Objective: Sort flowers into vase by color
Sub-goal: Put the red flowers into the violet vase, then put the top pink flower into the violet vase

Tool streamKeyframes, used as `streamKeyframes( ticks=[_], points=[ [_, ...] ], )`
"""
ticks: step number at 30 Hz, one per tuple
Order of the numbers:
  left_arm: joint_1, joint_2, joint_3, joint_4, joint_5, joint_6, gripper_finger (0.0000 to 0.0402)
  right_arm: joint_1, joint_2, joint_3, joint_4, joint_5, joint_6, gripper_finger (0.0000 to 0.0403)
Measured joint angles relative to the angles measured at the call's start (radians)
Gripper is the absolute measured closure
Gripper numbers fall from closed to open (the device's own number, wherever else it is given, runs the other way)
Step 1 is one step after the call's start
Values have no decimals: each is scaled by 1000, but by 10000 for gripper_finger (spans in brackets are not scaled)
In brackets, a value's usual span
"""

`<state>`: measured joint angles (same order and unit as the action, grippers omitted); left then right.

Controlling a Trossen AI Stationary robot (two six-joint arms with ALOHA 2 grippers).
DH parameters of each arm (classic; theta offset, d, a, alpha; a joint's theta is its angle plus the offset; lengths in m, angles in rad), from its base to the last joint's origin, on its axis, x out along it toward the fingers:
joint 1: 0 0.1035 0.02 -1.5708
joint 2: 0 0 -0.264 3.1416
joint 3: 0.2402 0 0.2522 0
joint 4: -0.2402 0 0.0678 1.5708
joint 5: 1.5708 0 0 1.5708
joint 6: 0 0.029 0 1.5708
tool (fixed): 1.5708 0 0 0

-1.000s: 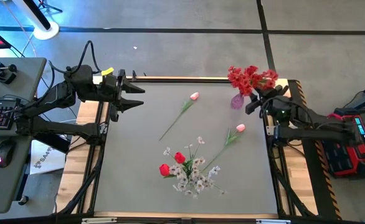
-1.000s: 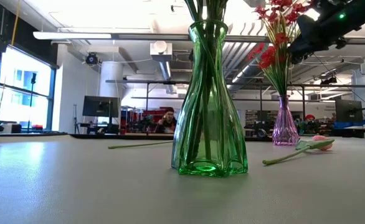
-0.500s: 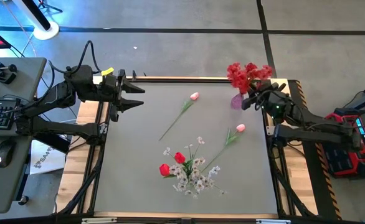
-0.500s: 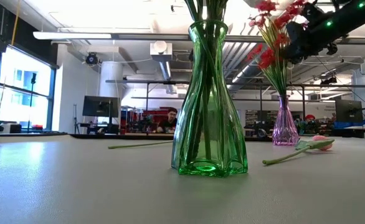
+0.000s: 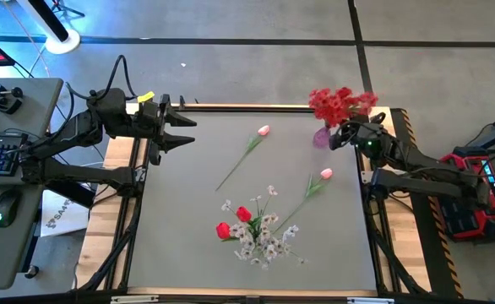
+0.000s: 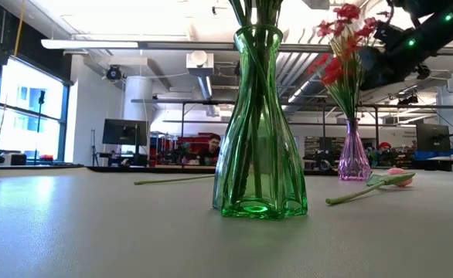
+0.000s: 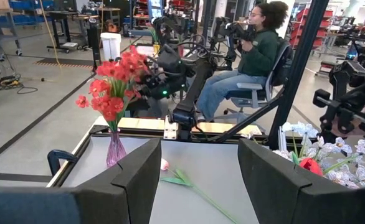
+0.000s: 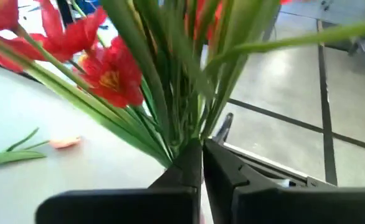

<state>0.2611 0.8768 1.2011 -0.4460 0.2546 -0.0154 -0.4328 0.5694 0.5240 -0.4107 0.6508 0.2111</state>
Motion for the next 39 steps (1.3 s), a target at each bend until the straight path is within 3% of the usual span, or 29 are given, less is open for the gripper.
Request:
streamKeyframes(
  ticks=[8,19,29,39],
  points=[
    [0,0,0,0,0,0,202,1,-14,30,16,-43,62,386],
    [0,0,0,0,0,0,202,1,-27,257,-134,-86,-27,324],
    [0,0,0,0,0,1,202,1,-26,441,-73,-340,-29,289],
    [0,0,0,27,0,140,202,2,-21,468,-75,-561,72,288]
  ],
)
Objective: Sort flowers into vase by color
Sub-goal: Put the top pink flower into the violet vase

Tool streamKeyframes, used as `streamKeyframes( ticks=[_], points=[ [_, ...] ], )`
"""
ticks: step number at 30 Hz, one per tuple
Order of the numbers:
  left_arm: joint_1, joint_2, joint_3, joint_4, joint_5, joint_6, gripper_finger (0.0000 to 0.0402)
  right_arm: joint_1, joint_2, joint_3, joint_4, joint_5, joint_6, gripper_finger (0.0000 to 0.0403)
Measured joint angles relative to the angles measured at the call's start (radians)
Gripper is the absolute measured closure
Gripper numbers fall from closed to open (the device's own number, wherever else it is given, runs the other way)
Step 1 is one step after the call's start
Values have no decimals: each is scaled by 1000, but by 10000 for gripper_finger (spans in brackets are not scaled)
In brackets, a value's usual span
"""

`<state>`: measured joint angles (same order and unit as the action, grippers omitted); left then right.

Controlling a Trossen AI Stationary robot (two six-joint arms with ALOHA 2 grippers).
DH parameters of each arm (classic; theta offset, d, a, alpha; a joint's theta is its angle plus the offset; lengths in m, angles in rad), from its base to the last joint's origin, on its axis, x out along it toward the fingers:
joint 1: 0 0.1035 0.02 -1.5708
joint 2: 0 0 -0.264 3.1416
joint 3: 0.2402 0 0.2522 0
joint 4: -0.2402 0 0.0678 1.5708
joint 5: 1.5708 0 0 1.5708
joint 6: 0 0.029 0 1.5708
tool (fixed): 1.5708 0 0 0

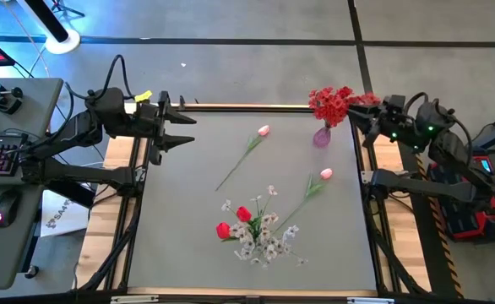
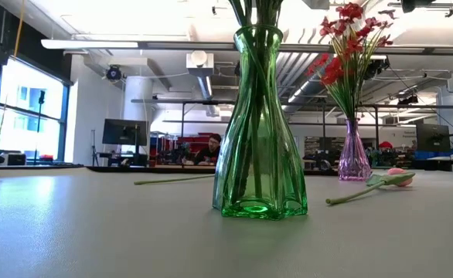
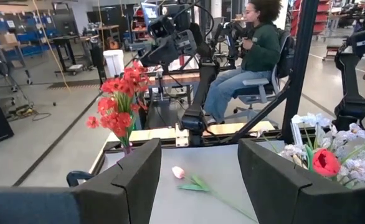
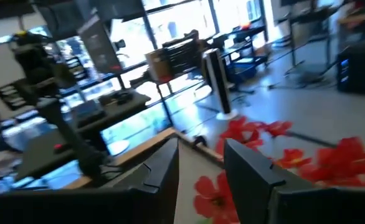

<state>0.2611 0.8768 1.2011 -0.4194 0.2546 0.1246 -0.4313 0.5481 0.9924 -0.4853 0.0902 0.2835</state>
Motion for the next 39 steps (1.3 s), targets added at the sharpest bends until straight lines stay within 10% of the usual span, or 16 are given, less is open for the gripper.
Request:
streamKeyframes(
  ticks=[17,30,39],
  points=[
    [0,26,0,117,-9,-238,202,34,147,0,101,-383,336,288],
    [0,151,0,490,-11,-451,202,313,210,0,131,-42,416,288],
    [8,169,3,480,-11,-647,202,330,210,0,132,-3,413,288]
  ],
)
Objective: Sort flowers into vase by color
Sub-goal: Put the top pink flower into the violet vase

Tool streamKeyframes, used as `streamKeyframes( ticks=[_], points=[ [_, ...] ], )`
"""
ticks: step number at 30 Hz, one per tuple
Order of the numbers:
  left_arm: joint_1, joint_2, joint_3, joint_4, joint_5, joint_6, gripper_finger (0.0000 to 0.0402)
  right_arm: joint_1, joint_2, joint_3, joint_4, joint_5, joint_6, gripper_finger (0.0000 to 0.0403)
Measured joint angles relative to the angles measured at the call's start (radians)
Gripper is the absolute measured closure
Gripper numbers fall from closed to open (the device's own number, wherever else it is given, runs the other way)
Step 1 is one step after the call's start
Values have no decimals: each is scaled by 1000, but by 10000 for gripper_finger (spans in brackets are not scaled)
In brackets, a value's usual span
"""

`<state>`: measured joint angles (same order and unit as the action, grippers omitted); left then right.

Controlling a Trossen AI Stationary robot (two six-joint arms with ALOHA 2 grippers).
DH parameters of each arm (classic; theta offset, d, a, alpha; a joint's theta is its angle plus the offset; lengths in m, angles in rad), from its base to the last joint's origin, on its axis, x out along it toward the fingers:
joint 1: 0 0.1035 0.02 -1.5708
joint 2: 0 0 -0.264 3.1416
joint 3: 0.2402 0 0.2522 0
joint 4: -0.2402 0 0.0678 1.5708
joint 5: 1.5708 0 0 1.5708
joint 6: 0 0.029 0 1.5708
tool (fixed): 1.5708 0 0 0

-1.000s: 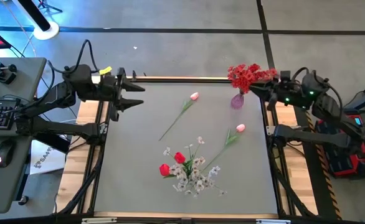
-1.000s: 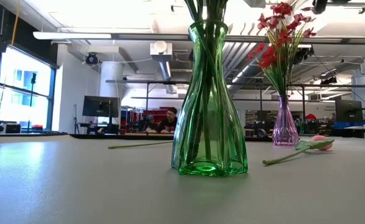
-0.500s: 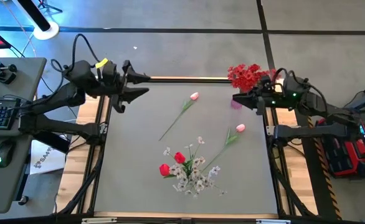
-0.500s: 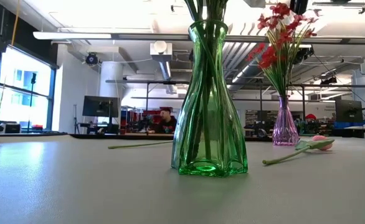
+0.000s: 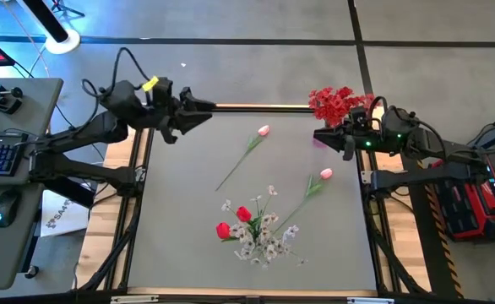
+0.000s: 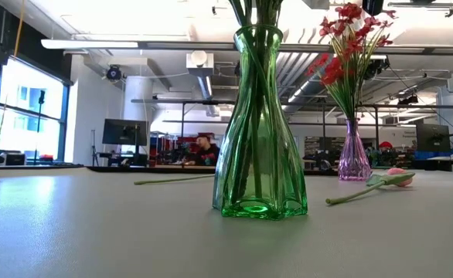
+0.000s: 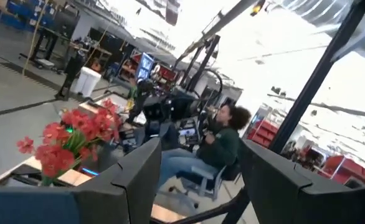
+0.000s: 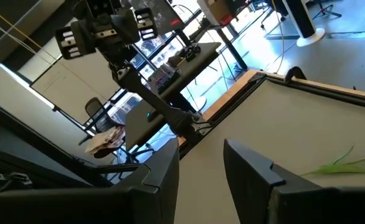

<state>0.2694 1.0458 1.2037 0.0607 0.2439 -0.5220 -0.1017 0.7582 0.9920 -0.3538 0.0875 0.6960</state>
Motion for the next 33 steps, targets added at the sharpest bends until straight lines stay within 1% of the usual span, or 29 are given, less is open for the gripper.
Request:
streamKeyframes(
  ticks=[5,9,12,14,16,18,21,26,29,33],
  points=[
    [15,-32,60,-38,-6,14,202,0,-1,0,0,-2,-6,288],
    [14,-36,107,-133,-63,57,202,0,-2,0,-1,-26,-25,288],
    [10,-29,113,-217,-135,90,202,0,-2,0,-8,-38,-27,288],
    [10,-21,113,-288,-208,105,202,0,-3,0,-20,-49,-27,288],
    [11,-7,112,-340,-287,105,202,0,-6,0,-44,-78,-23,288],
    [12,10,112,-356,-333,104,202,0,-10,0,-75,-111,-21,288],
    [12,34,112,-338,-343,104,202,0,-14,0,-142,-148,4,288],
    [19,69,112,-290,-342,112,202,0,-13,0,-233,-149,11,288],
    [33,98,112,-313,-357,149,202,0,-13,0,-246,-148,5,288],
    [53,170,97,-370,-368,146,202,0,-13,0,-247,-115,-4,288]
  ],
)
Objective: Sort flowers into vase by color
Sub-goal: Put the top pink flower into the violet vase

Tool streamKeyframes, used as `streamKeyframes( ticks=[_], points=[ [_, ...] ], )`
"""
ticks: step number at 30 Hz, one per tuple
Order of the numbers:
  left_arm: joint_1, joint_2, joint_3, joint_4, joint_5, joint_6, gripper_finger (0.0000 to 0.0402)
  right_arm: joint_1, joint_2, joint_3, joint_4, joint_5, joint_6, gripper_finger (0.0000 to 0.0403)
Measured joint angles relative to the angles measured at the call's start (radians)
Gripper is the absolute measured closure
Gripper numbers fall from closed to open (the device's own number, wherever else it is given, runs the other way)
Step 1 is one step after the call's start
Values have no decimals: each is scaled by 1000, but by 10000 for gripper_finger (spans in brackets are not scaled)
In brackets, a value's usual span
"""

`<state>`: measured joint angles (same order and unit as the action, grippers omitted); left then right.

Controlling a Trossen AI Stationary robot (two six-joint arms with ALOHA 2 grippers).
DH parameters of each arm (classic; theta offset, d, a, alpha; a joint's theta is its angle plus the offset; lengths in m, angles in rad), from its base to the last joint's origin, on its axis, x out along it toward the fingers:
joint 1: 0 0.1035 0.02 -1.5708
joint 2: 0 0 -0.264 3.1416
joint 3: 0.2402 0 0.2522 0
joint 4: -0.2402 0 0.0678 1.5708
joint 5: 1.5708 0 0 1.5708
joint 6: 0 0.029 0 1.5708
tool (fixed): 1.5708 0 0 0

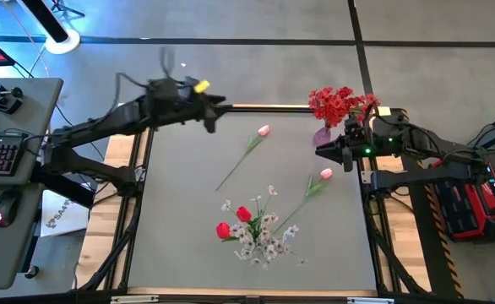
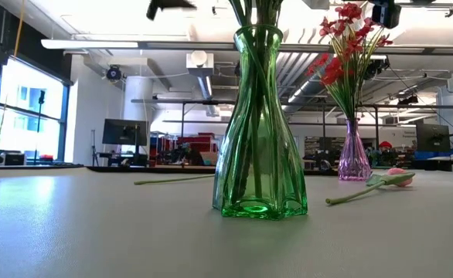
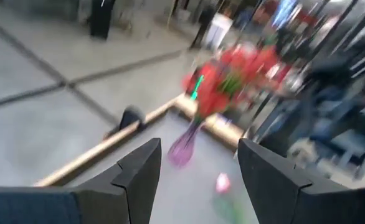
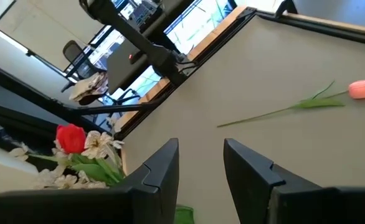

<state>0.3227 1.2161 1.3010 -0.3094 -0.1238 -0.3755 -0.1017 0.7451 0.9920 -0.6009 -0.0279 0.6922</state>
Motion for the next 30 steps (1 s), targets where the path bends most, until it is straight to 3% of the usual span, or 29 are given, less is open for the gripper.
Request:
streamKeyframes(
  ticks=[13,18,30],
  points=[
    [12,346,-13,-154,26,27,202,0,1,0,-2,9,8,288],
    [35,478,-13,-152,136,-35,202,0,1,0,-6,-15,42,288],
    [6,716,-13,-160,144,-133,202,0,1,0,-70,-35,97,288]
  ],
)
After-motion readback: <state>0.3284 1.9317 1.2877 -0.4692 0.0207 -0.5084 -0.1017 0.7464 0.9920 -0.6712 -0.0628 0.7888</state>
